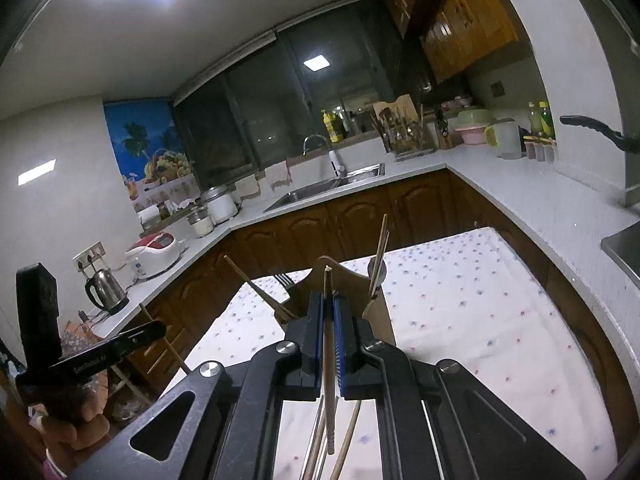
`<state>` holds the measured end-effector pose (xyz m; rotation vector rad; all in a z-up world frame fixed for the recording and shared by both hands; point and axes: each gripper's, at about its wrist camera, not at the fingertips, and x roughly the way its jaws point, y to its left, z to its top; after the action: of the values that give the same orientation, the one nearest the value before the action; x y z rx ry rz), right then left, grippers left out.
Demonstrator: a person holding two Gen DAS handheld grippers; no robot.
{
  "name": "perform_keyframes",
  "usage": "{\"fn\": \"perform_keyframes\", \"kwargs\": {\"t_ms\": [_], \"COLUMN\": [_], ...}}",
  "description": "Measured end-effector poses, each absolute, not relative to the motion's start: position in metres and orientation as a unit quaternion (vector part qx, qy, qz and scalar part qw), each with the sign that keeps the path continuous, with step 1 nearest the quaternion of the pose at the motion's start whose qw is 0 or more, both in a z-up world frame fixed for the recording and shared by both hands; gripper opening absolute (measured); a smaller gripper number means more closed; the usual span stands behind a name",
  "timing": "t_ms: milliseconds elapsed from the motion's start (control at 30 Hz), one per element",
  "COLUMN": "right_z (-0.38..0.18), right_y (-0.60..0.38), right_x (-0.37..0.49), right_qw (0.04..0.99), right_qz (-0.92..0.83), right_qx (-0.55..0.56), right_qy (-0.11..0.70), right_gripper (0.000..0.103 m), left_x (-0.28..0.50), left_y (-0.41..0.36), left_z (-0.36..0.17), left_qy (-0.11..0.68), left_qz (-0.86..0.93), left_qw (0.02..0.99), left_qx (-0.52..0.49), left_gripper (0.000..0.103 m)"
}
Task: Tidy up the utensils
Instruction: 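Lower both chopsticks into the wooden holder and open both tools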
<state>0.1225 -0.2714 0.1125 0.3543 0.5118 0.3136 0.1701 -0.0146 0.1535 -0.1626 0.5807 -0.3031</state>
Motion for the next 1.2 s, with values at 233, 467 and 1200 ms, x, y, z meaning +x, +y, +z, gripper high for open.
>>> {"fn": "perform_keyframes", "kwargs": {"t_ms": [233, 467, 1200], "right_z": [0.118, 0.134, 0.105], "right_y": [-0.274, -0.280, -0.277], "right_x": [0.131, 0.153, 0.234], "right_qw": [0.943, 0.951, 0.961], "right_qz": [0.148, 0.137, 0.088], "right_qx": [0.177, 0.183, 0.185], "right_qy": [0.240, 0.210, 0.187], "right_gripper": [0.005, 0.005, 0.005], "left_x": [0.178, 0.201, 0.286], "left_y": [-0.017, -0.021, -0.046], "left_z": [0.161, 0.187, 0.152], "left_qy": [0.270, 0.231, 0.195], "left_qz": [-0.147, -0.143, -0.107], "left_qw": [0.948, 0.959, 0.970], "left_qx": [-0.077, -0.086, -0.101], "left_gripper": [0.005, 0.005, 0.005]}}
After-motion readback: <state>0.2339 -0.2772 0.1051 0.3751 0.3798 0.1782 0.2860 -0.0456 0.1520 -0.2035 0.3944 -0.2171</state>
